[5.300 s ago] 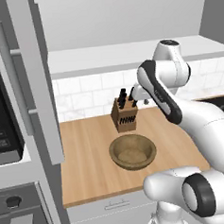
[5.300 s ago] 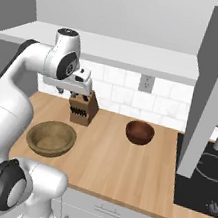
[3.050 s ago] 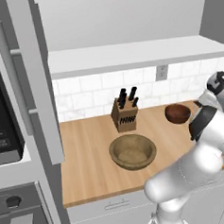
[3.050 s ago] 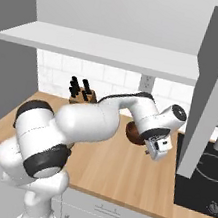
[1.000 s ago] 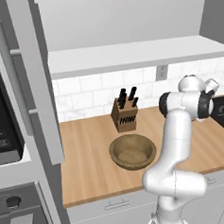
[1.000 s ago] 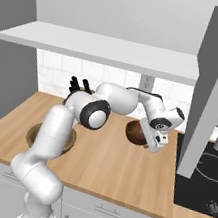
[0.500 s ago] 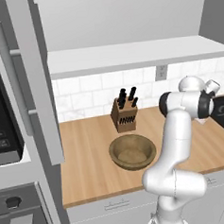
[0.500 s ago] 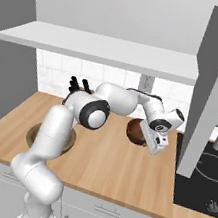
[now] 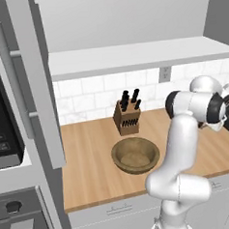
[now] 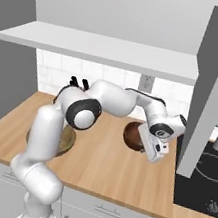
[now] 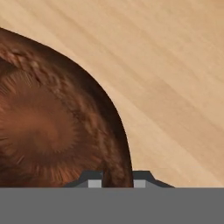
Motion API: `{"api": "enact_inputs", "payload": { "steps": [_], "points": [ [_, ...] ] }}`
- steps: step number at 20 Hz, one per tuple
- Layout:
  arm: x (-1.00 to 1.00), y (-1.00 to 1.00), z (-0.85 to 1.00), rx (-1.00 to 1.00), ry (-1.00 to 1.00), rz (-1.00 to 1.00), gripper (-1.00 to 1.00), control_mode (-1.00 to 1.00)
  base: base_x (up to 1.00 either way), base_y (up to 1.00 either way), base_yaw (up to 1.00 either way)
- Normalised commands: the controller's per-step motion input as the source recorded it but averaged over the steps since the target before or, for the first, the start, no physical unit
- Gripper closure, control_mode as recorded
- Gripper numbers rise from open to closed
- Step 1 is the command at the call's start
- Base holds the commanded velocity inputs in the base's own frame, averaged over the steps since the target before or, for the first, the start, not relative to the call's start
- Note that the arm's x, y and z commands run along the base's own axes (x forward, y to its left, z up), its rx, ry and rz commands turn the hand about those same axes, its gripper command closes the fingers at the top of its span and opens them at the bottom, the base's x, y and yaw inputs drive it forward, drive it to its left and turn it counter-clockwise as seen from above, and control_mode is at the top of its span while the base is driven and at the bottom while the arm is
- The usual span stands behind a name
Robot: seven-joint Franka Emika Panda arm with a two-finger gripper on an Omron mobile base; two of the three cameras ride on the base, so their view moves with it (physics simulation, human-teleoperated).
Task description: Pick up the bowls on the counter and stack them on top of one another in the open cabinet. Place the smaller bowl on top of the larger bowl.
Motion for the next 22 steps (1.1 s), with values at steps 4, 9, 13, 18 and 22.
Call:
{"api": "enact_inputs", "payload": {
  "steps": [4,9,13,18,22],
  "points": [
    [-0.91,0.54,0.21,0.00,-0.16,0.00,1.00,-1.00,0.00,0.00,0.00],
    [-0.88,0.61,0.57,0.00,-0.08,0.00,1.00,-1.00,0.00,0.00,0.00],
    [-0.69,0.75,0.60,0.00,0.03,0.00,1.00,-1.00,0.00,0.00,0.00],
    [-0.44,0.94,0.43,0.00,0.10,0.04,1.00,-1.00,0.00,0.00,0.00],
    [-0.18,1.00,0.27,-0.01,0.12,0.06,1.00,-1.00,0.00,0.00,0.00]
  ]
}}
